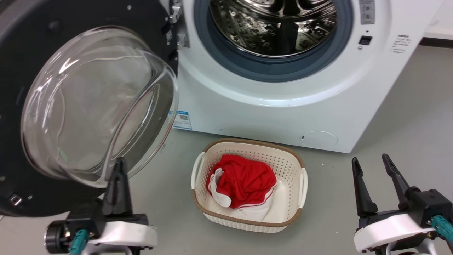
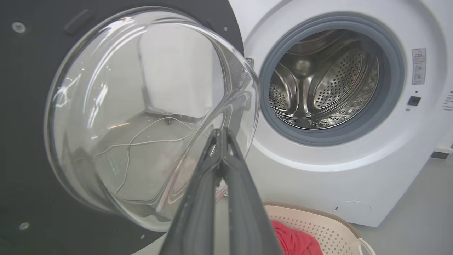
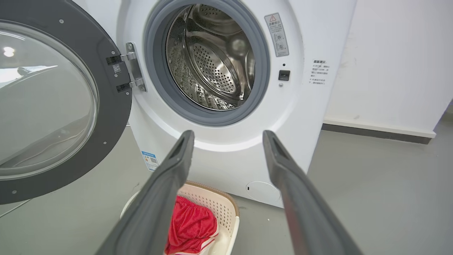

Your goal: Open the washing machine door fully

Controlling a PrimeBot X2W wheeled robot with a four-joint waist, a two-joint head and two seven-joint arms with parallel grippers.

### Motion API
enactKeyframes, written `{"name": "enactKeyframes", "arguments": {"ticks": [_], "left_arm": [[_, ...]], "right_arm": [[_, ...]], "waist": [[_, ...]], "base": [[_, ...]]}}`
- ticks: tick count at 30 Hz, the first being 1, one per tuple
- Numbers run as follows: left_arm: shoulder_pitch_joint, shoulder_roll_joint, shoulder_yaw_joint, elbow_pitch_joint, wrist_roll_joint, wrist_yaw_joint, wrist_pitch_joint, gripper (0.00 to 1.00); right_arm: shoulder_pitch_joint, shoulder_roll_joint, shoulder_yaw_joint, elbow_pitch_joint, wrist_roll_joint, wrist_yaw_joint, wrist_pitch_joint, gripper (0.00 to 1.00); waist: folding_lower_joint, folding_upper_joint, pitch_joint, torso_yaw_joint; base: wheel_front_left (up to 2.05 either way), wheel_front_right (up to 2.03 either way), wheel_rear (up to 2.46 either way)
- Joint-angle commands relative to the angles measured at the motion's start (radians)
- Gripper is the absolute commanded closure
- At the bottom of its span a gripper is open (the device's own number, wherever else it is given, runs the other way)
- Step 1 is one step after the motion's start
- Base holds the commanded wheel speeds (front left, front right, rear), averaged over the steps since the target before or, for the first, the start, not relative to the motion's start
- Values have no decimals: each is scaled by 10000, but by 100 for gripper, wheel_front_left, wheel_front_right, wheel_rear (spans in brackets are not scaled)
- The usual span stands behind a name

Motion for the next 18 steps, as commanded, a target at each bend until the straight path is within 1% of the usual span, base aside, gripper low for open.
{"name": "enactKeyframes", "arguments": {"ticks": [1, 4, 5, 7, 13, 14, 15, 17, 18], "left_arm": [[-176, -46, -170, 24, 108, -57, 34, 100], [-501, -137, -515, 259, 203, -238, 52, 100], [-564, -168, -589, 352, 247, -239, 53, 100], [-823, -141, -614, 574, 234, -322, 13, 100], [-1112, -202, -769, 1160, 407, -282, -98, 100], [-1103, -218, -763, 1226, 411, -259, -123, 75], [-1096, -236, -764, 1283, 403, -227, -136, 53], [-1032, -256, -738, 1359, 396, -169, -181, 0], [-982, -262, -726, 1390, 398, -139, -185, 0]], "right_arm": [[-49, 30, 50, 48, 9, -7, -60, 0], [-90, 29, 34, 47, -14, -7, -76, 0], [-107, 30, 59, 60, 0, -7, -87, 0], [-123, 29, 63, 74, -11, -7, -90, 0], [-10, 30, 33, 113, 111, -7, -164, 0], [7, 30, 25, 105, 110, -7, -167, 0], [20, 30, 13, 90, 113, -7, -168, 0], [48, 30, 36, 88, 115, -7, -163, 0], [58, 30, 52, 86, 112, -7, -161, 0]], "waist": [[0, 0, -138, -352], [0, 0, -177, -702], [0, 0, -194, -835], [0, 0, -218, -1081], [0, 0, -282, -1783], [0, 0, -291, -1869], [0, 0, -300, -1946], [0, 0, -348, -2085], [0, 0, -374, -2146]], "base": [[0, 0, 0], [0, 0, 0], [0, 0, 0], [0, 0, 0], [0, 0, 0], [0, 0, 0], [0, 0, 0], [0, 0, 0], [0, 0, 0]]}}
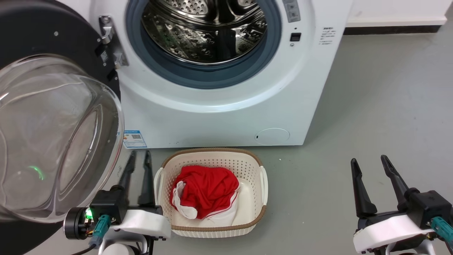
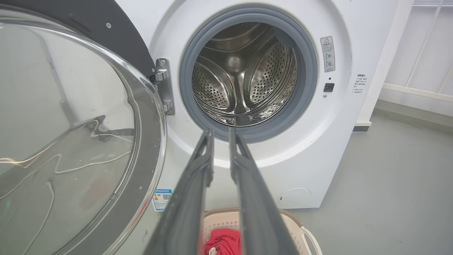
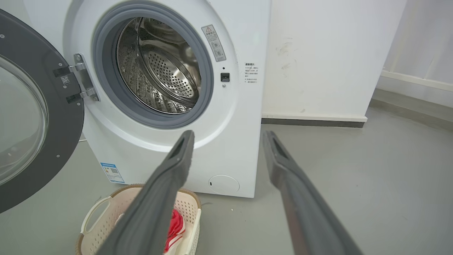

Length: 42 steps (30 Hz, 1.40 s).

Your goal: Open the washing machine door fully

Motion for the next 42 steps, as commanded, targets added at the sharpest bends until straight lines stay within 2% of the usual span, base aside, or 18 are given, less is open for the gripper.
{"name": "enactKeyframes", "arguments": {"ticks": [1, 16, 33, 34, 37, 42], "left_arm": [[180, 14, 38, 94, 50, 116, -72, 0], [413, -78, 122, 299, 62, 368, -155, 0], [425, -47, 173, 236, 144, 444, -202, 0], [355, -68, 162, 255, 99, 414, -137, 100], [473, -115, 111, 467, -2, 382, -97, 100], [458, -163, 280, 480, -1032, 171, 111, 100]], "right_arm": [[128, 28, 37, -25, 72, -7, -63, 0], [290, 29, 153, -39, 213, -7, -11, 0], [329, 29, 179, -55, 263, -7, -45, 0], [240, 0, 171, -45, 197, 0, 2, 100], [313, 0, 196, 187, 274, 0, 7, 100], [234, -70, 194, 327, 1444, 0, 69, 100]], "waist": [[0, -1, -139, -216], [0, -1, -247, -221], [0, -1, -184, -197], [0, -1, -183, -196], [0, -1, -182, -195], [0, -1, -197, -176]], "base": [[0, 0, 0], [0, 0, 0], [0, 0, 0], [0, 0, 0], [0, 0, 0], [0, 0, 0]]}}
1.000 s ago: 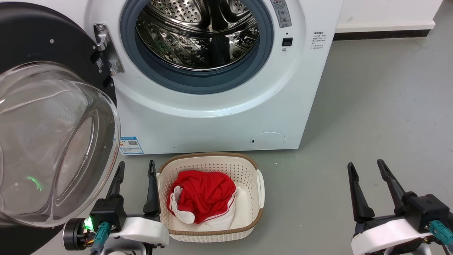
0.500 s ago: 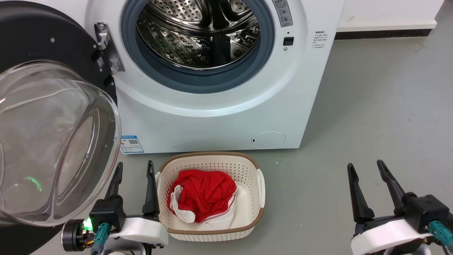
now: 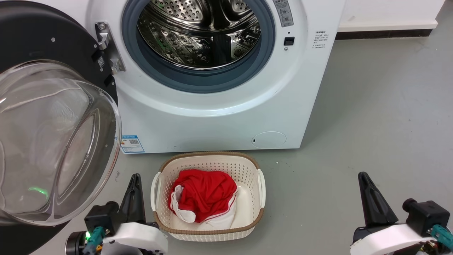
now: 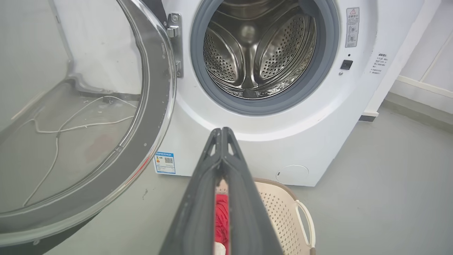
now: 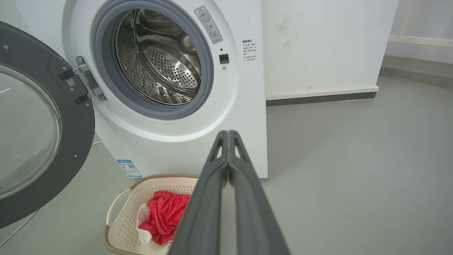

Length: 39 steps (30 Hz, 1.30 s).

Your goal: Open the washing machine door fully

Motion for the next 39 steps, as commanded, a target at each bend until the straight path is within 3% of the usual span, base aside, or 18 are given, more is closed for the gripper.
{"name": "enactKeyframes", "arguments": {"ticks": [1, 18, 39], "left_arm": [[-167, -4, 126, -126, -395, -83, 61, 100], [-392, -140, 649, 243, -3359, -823, 713, 100], [-557, -336, 1227, 492, -6262, -1545, 1402, 100]], "right_arm": [[-202, -74, 3, -85, 466, 0, 40, 100], [-655, -263, -27, 596, 3810, -1, 289, 100], [-1035, -359, -165, 1217, 7041, -2, 618, 100]], "waist": [[0, 0, -4, 5], [0, 0, -58, 63], [0, 0, -123, 136]], "base": [[0, 0, 0], [0, 0, 0], [0, 0, 0]]}}
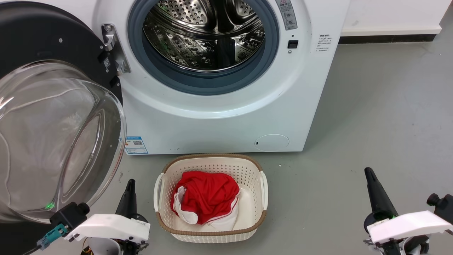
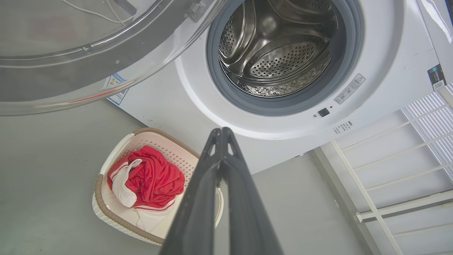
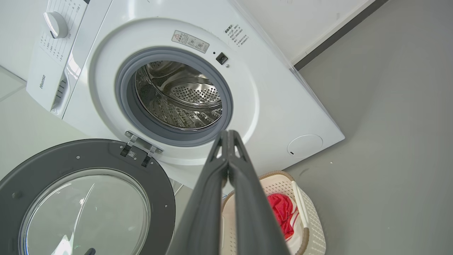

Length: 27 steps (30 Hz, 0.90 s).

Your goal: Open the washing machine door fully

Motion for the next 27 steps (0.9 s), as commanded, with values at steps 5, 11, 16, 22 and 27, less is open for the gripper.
{"name": "enactKeyframes", "arguments": {"ticks": [5, 11, 16, 22, 27], "left_arm": [[-312, -50, 211, -28, -768, -223, 180, 100], [-331, -101, 360, 32, -1444, -392, 354, 100], [-364, -147, 488, 80, -1974, -523, 499, 100], [-394, -197, 599, 131, -2479, -658, 631, 100], [-426, -246, 721, 176, -2960, -772, 770, 100]], "right_arm": [[-329, -76, -78, 63, 872, 0, 97, 100], [-408, -85, -128, 212, 1622, 0, 192, 100], [-481, -89, -174, 332, 2209, -1, 268, 100], [-559, -89, -218, 452, 2769, -1, 348, 100], [-599, -87, -265, 560, 3298, 0, 421, 100]], "waist": [[0, 0, -16, 19], [0, 0, -35, 39], [0, 0, -50, 57], [0, 0, -66, 74], [0, 0, -81, 91]], "base": [[0, 0, 0], [0, 0, 0], [0, 0, 0], [0, 0, 0], [0, 0, 0]]}}
